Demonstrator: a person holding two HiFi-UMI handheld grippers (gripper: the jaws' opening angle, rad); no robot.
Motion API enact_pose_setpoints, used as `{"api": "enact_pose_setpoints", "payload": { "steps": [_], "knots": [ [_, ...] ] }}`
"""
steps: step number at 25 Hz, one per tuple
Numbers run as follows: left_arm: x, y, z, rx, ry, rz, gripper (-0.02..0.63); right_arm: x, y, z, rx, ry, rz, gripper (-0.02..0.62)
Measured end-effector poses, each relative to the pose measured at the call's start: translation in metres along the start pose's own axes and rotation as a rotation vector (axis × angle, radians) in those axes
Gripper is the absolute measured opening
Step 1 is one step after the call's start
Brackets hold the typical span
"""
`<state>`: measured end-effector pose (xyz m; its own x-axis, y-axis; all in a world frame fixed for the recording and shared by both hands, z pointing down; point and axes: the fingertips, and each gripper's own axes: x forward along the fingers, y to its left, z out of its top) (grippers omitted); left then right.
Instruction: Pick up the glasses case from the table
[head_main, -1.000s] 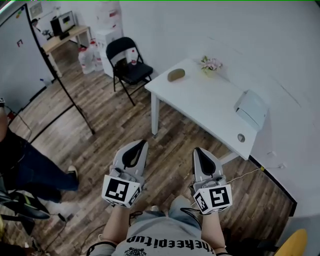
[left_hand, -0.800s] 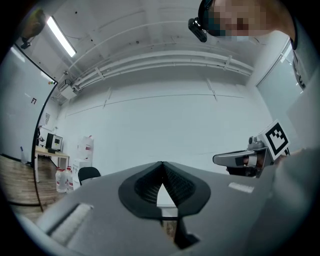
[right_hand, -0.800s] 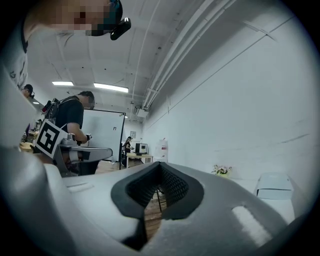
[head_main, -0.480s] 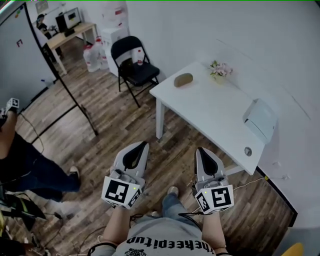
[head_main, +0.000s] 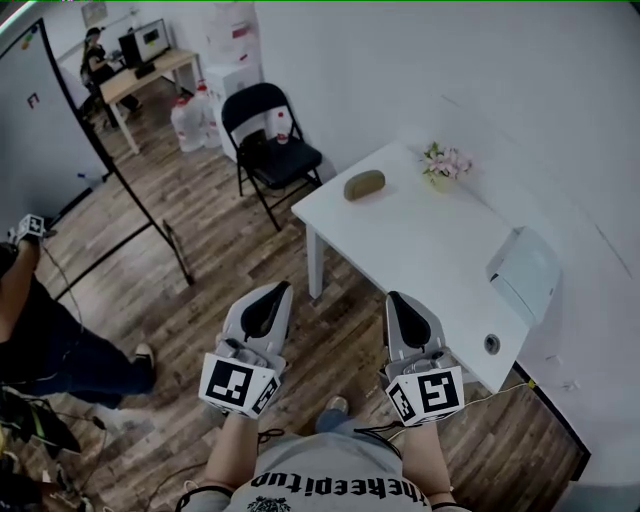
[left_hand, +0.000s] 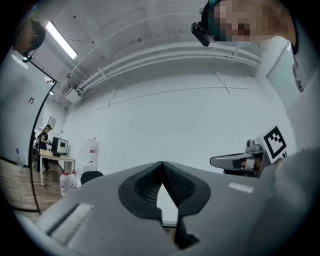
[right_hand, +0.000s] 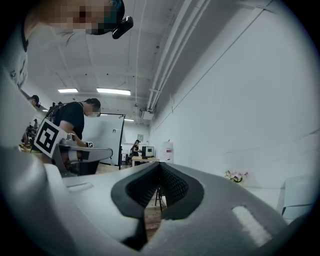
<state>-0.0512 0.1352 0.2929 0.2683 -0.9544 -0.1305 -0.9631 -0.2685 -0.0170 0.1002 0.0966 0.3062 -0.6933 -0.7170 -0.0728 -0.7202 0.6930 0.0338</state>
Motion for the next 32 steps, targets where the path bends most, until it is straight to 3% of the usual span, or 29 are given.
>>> {"api": "enact_pose_setpoints", "payload": {
  "steps": [16,32],
  "knots": [
    [0.07,0.007,-0.003,0.031,-0.006,0.028,0.02,0.045,-0.064,-0.012,0.042,-0.006,0.015,0.003],
    [0.18,0.08,-0.026,-0.019,-0.007,-0.099,0.02,0.147,-0.108,-0.028,0.034,0.011,-0.108,0.003]
  ]
}}
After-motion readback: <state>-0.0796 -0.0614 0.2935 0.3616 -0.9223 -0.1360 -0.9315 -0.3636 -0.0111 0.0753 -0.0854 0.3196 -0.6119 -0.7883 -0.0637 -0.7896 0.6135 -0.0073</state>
